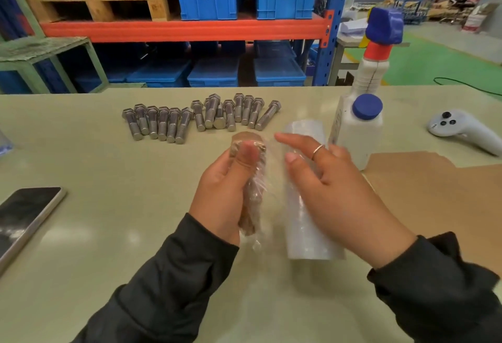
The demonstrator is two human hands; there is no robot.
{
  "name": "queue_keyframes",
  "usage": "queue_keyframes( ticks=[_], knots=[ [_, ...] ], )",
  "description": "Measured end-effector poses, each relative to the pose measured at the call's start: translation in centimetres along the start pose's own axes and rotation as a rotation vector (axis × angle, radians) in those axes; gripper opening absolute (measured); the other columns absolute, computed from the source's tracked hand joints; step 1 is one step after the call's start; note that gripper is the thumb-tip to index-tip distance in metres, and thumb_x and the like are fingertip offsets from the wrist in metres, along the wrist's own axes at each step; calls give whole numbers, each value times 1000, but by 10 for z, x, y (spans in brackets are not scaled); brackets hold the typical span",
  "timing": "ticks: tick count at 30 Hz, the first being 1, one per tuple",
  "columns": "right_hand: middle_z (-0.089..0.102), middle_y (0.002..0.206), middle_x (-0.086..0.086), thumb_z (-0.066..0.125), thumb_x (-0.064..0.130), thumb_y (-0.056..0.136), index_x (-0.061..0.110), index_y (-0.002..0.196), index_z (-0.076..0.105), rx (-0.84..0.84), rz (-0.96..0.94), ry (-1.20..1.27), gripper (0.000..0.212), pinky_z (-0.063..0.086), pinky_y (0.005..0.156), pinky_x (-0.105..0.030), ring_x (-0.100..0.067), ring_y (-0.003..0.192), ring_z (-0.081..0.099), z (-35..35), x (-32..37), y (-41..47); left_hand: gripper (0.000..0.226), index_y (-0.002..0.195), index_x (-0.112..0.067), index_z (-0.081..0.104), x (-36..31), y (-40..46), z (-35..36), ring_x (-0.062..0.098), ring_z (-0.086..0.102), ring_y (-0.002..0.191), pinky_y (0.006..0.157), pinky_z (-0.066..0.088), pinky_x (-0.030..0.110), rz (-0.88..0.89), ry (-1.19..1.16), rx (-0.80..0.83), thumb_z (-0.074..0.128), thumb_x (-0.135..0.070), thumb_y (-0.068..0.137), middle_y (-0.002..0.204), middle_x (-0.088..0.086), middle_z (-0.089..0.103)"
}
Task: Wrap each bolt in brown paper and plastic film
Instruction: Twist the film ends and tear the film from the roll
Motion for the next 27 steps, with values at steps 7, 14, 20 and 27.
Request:
queue_keyframes(
  ticks=[7, 14, 20, 27],
  knots=[
    [4, 143, -8, 16, 48, 96, 48, 136, 20, -95, -31, -669, 40, 42, 90, -40, -33, 110, 41, 26, 8, -19, 46, 70, -15, 69, 15, 2, 4, 27, 59, 76, 75, 46, 31, -247, -372, 50, 50, -56, 70, 77, 10, 60],
    [-6, 145, -28, 25, 27, 100, 34, 135, 24, -128, 30, -793, 36, 31, 75, -39, -35, 104, 38, 46, 15, -17, 81, 117, 3, 52, 16, 6, 6, 39, 56, 107, 101, 40, 51, -277, -296, -152, 67, -50, 57, 114, 29, 55],
    [-12, 144, -19, 24, 32, 100, 37, 133, 18, -108, 18, -720, 34, 39, 85, -42, -35, 109, 33, 49, 17, -11, 72, 121, -2, 50, 13, 6, 1, 40, 58, 109, 97, 45, 53, -148, -188, -183, 67, -40, 63, 121, 26, 57],
    [-14, 147, -28, 24, 29, 100, 34, 131, 30, -103, 39, -758, 33, 34, 82, -42, -36, 109, 34, 60, 20, -6, 40, 75, -10, 62, 22, 7, -8, 24, 63, 76, 72, 55, 33, -126, -95, -355, 65, -46, 56, 77, 11, 66]
  ],
)
Point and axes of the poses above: each hand's wrist, its own y-axis towards the middle knuckle, its own z-axis out of the palm, x = y × z, the point moved 2 cm from there along y, towards the middle knuckle
